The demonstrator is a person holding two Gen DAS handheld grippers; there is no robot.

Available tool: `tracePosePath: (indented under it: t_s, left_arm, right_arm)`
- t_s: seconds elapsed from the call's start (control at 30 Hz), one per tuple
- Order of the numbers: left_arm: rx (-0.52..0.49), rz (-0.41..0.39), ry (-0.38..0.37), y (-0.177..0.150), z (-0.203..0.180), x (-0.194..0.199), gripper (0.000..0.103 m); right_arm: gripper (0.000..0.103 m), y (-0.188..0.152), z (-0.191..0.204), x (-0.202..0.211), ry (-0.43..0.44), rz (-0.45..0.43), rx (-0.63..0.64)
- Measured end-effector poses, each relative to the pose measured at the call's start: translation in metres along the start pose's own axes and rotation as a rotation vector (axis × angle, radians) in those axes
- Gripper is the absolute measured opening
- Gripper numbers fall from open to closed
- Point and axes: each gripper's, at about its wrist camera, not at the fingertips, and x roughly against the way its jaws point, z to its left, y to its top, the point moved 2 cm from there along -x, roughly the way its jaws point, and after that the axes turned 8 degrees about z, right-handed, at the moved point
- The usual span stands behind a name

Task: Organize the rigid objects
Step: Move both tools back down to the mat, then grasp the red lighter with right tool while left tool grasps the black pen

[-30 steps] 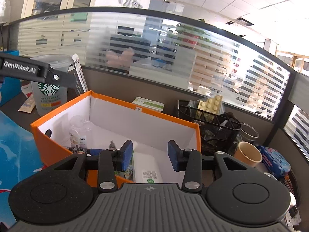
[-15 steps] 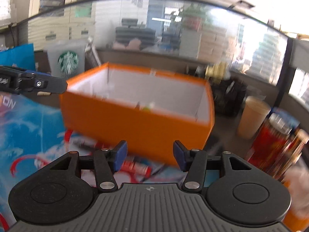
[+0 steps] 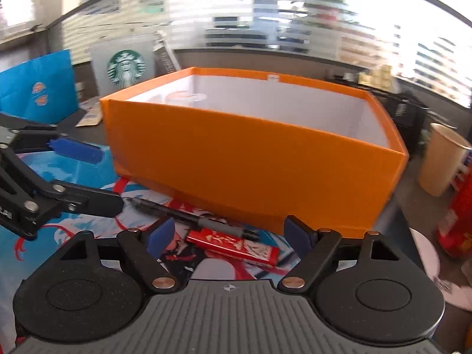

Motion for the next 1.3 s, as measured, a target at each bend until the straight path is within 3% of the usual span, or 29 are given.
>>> tracePosePath:
  t_s: [0.13,0.2,0.27,0.33,0.37,0.53,0.67,0.73,0.8,0.93,1.17,1.3]
  left_arm:
    - [-0.003,0.017,0.001,0.0,0.001,-0.004,0.092]
    - [0.001,0.026,0.01,-0.001,0.002,-0.006,0.092]
    - [-0.001,0.031,0.012,0.0,0.002,-0.008,0.092]
    - [-0.008,0.034,0.007,0.001,0.001,-0.01,0.092]
    - [-0.016,0.037,0.003,0.002,-0.001,-0.011,0.092]
    - [-0.088,0.05,-0.019,0.006,-0.011,-0.019,0.092]
    - [-0.103,0.045,-0.024,0.009,-0.014,-0.02,0.092]
    - [-0.11,0.047,-0.026,0.008,-0.015,-0.02,0.092]
    - [-0.118,0.049,-0.022,0.007,-0.015,-0.02,0.092]
    - [-0.135,0.055,-0.04,0.007,-0.017,-0.023,0.092]
    - [-0.229,0.066,-0.154,0.008,-0.033,-0.038,0.092]
    - [-0.233,0.085,-0.184,0.011,-0.036,-0.051,0.092]
  right_arm:
    - [0.082,-0.002,0.0,-0.008,0.076,0.057,0.058]
    - [0.082,-0.007,0.002,-0.003,0.075,0.061,0.095]
    - [0.074,-0.011,0.007,0.002,0.075,0.07,0.129]
    - [0.053,-0.015,0.01,0.009,0.058,0.067,0.151]
    - [0.049,-0.017,0.011,0.013,0.048,0.066,0.152]
    - [0.045,-0.028,0.011,0.031,0.117,0.092,0.151]
    - [0.045,-0.024,0.003,0.023,0.06,0.078,0.116]
    - [0.029,-0.023,-0.002,0.014,0.072,0.093,0.079]
    - [0.02,-0.021,-0.002,0.009,0.079,0.074,0.065]
    - [0.018,-0.022,-0.001,0.011,0.057,0.085,0.064]
    - [0.018,-0.032,-0.018,0.022,0.007,0.092,0.015]
    - [0.018,-0.037,-0.028,0.029,-0.01,0.09,-0.02]
